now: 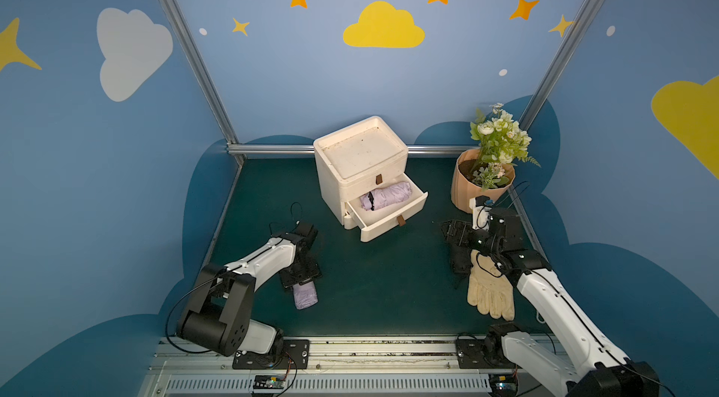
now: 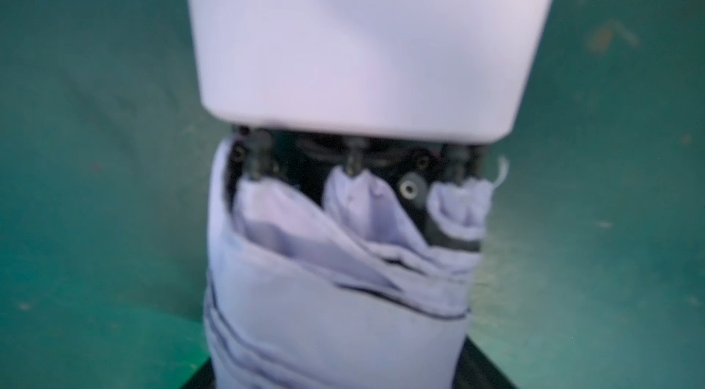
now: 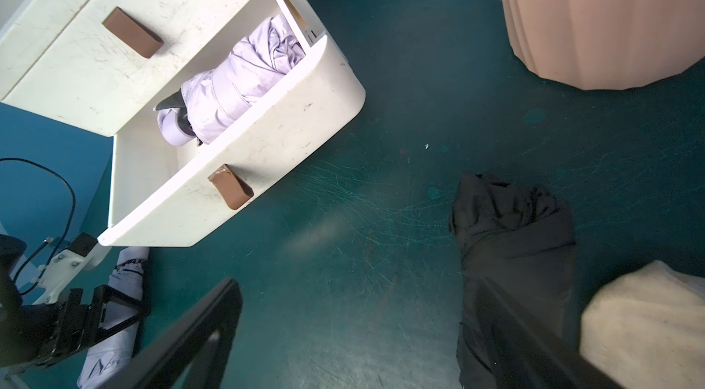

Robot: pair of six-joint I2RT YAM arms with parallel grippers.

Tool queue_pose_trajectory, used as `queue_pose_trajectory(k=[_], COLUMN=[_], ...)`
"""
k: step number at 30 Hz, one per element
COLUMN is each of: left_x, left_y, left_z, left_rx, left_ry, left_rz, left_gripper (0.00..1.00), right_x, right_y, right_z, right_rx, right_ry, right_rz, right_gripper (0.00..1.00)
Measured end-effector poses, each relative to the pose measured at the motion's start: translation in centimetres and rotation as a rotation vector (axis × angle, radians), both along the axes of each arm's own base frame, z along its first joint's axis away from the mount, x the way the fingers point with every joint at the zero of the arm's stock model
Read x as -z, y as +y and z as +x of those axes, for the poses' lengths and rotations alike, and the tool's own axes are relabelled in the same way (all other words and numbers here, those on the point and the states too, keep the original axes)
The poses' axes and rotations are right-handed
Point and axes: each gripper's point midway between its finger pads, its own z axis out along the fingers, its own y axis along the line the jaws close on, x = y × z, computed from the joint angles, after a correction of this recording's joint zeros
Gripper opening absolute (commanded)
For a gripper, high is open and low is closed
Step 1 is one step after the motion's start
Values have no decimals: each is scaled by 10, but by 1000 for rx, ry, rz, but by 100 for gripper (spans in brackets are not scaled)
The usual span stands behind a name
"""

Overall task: Place the umbrella in the drawer by color
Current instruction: Pick up the umbrella from the center of the board.

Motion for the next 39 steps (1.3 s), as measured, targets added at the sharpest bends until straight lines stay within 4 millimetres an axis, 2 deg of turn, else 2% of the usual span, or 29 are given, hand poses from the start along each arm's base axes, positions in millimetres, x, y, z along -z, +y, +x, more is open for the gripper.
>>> queue_pose_trajectory(k=[3,5,9,15,19,21,26,28,31,34,37,39], left_x=[0,0,-3,-15,-42,-68,-154,-188,-223,-238,-235,-228], left_y=[-1,-1,-2,-6,-19,-34,-89,-116,-153,-190,-216,-226], left_z=[1,2,2,11,23,35,65,72,74,70,65,61], left_rx=[8,16,29,59,124,184,388,486,622,746,837,878], left_ry=[0,-3,-14,-88,-198,-301,-604,-705,-800,-847,-847,-836], left_rz=[-4,-6,-11,-40,-86,-130,-279,-335,-398,-447,-466,-466], left_gripper=[65,55,44,41,38,35,31,31,31,31,31,31], right_x=[0,0,2,0,-9,-17,-43,-46,-50,-65,-86,-97], right_y=[0,0,0,6,21,33,67,85,113,138,154,159], right_z=[0,0,0,-1,-5,-8,-20,-28,-41,-49,-51,-49], right_rx=[0,0,-2,-24,-87,-130,-284,-348,-432,-497,-531,-532], right_ry=[0,0,8,16,11,12,18,49,95,92,45,14], right_rz=[0,0,5,40,121,191,377,425,456,460,470,475], right_gripper=[98,98,98,98,98,98,98,98,98,98,98,98])
